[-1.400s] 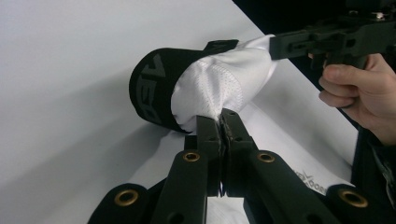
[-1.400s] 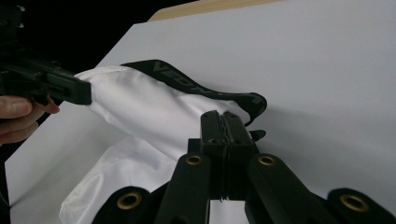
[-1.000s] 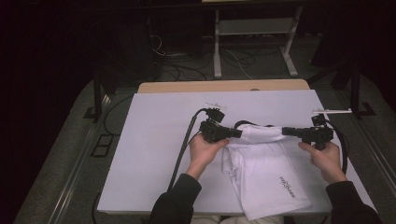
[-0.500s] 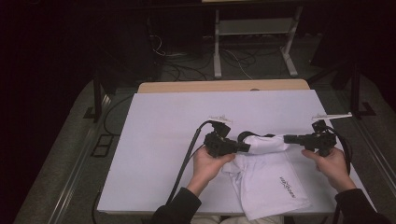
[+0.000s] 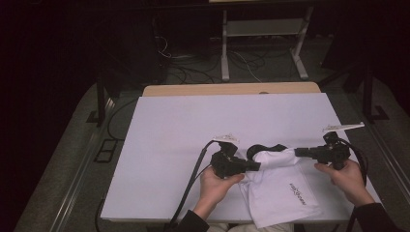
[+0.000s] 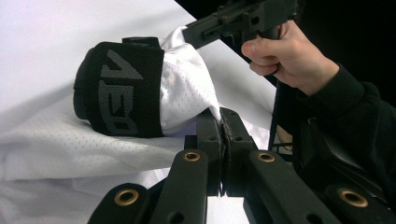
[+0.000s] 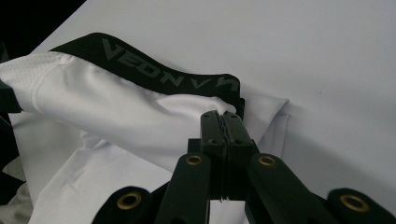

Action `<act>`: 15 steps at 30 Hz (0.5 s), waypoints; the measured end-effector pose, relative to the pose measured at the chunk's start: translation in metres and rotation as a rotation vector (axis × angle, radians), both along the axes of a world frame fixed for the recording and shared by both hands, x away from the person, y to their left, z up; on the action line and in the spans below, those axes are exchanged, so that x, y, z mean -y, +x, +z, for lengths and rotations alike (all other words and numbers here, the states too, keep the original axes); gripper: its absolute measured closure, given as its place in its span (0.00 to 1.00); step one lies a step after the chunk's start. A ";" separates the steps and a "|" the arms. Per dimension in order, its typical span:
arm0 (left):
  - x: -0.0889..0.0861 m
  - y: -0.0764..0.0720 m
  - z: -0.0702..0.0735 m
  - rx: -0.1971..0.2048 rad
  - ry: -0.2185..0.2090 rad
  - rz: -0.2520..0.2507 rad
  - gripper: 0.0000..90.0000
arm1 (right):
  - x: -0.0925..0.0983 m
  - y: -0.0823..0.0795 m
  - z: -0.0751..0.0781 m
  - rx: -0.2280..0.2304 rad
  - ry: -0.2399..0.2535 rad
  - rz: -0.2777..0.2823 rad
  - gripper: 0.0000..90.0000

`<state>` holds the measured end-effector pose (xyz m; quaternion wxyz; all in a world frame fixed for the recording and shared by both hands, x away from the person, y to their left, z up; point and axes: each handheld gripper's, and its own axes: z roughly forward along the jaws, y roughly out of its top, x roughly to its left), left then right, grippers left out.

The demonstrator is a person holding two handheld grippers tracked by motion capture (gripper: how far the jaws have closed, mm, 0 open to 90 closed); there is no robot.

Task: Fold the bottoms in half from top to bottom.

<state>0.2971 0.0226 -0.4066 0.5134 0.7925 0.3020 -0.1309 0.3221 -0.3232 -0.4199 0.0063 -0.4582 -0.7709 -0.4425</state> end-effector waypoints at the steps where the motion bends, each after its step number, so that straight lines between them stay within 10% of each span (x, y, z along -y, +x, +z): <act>1: 0.001 -0.002 -0.001 0.005 0.006 0.001 0.97 | 0.000 0.000 -0.001 -0.002 -0.004 0.003 0.98; 15: 0.004 -0.023 -0.019 -0.010 0.048 -0.034 0.97 | -0.004 -0.011 -0.008 -0.038 -0.078 0.058 0.97</act>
